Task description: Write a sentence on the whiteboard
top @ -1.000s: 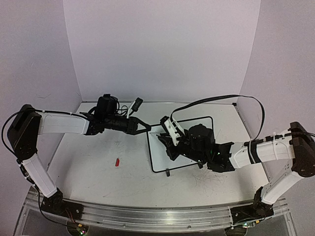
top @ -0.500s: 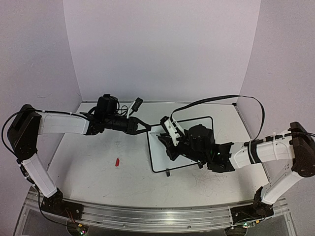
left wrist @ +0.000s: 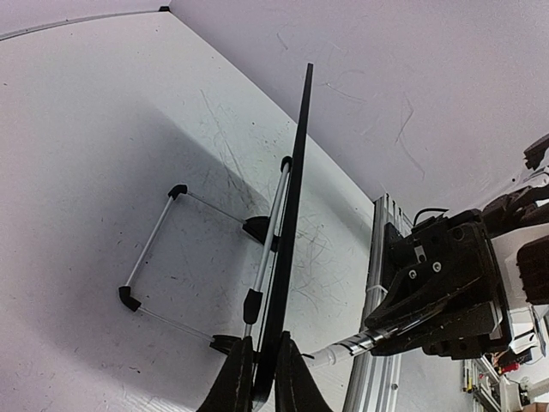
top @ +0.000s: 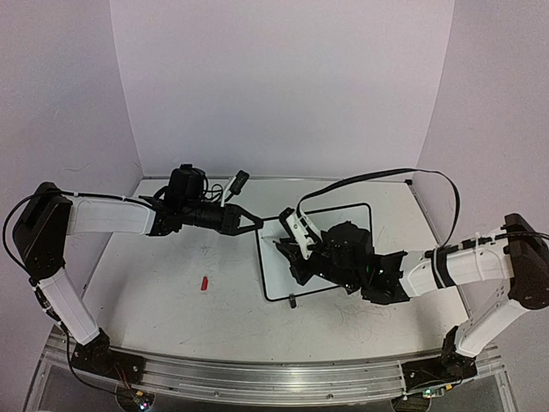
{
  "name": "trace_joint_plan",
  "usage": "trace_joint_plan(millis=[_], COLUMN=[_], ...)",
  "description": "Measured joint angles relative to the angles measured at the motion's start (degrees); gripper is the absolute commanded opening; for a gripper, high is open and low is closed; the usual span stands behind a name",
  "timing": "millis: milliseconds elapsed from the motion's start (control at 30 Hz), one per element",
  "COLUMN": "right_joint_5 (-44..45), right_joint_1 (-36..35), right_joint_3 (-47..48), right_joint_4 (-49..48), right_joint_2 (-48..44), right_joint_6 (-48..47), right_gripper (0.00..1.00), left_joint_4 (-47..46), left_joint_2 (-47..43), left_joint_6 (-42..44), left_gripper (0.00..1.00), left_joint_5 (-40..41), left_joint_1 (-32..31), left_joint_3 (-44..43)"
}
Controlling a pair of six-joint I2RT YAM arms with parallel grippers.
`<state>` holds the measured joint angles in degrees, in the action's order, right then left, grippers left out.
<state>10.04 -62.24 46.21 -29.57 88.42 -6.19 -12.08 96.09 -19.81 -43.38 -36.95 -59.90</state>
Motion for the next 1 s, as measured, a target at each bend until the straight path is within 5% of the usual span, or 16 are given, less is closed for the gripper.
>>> trace_joint_plan(millis=[1000], right_joint_5=[2.1], right_joint_1=[-1.2], right_joint_3=[-1.8], right_joint_4=[0.5], right_joint_2=[0.0], right_joint_6=[1.0], right_gripper=[0.0], left_joint_4=[0.0], left_joint_2=[0.0], left_joint_6=[0.1], left_gripper=[0.1], left_joint_5=[0.1], left_joint_1=[0.0], left_joint_3=[0.0])
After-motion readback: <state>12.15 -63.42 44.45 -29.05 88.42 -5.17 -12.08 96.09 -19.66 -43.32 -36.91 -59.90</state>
